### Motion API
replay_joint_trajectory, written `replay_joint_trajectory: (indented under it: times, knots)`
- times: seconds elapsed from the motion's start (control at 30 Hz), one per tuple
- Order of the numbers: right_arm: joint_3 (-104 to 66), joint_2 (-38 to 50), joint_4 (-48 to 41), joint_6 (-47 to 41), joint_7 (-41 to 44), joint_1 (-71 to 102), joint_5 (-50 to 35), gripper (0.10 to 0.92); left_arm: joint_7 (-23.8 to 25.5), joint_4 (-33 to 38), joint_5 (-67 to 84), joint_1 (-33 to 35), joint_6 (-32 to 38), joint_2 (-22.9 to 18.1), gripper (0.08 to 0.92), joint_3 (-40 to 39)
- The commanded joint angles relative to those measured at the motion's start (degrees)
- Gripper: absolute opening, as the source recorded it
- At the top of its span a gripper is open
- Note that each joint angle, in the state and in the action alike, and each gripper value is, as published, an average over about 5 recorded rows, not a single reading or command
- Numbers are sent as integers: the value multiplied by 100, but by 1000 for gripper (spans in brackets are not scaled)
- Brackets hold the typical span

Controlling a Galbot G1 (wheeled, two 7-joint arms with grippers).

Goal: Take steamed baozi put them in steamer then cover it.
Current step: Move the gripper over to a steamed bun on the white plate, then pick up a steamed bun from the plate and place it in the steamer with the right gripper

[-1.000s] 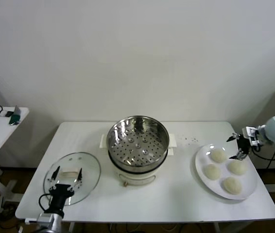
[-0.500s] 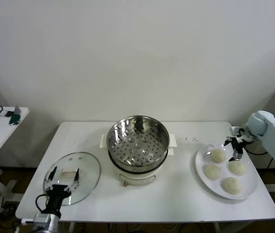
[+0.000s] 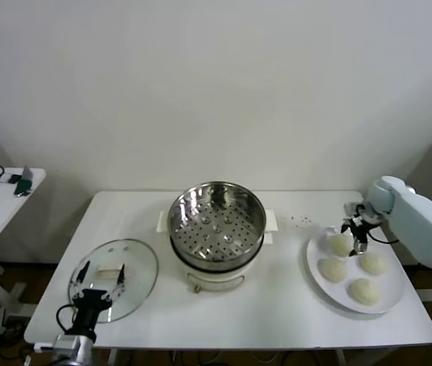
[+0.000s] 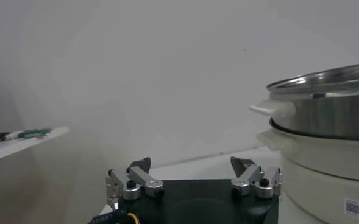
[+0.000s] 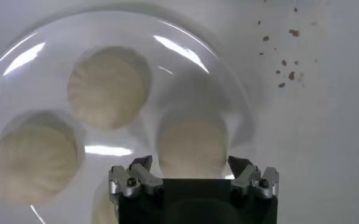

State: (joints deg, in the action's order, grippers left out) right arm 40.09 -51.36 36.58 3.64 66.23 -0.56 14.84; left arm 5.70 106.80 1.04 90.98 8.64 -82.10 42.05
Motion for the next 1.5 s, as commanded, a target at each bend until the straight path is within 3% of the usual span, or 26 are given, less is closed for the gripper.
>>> replay_joint_trajectory:
  times: [0.03, 0.3, 0.77, 1.13, 1.37, 1.5]
  knots:
    - [23, -149, -201, 34, 15, -31, 71, 822, 1, -13, 7, -3, 4, -2, 823, 4]
    - [-87, -218, -307, 126, 20, -6, 203, 740, -6, -15, 13, 6, 17, -2, 823, 9]
    - [4, -159, -156, 288, 34, -141, 156, 713, -17, -13, 47, 78, 75, -19, 823, 25]
    - [2433, 269, 1447, 612, 176, -2289, -1031, 712, -51, 43, 126, 136, 54, 6, 823, 31]
    - [4016, -207, 2225, 1008, 227, -4189, -1907, 712, -40, 151, 255, 206, 2, 38, 823, 11]
    - [4129, -655, 2517, 1294, 220, -4517, -1832, 712, -49, 156, 279, 229, -15, 39, 823, -8]
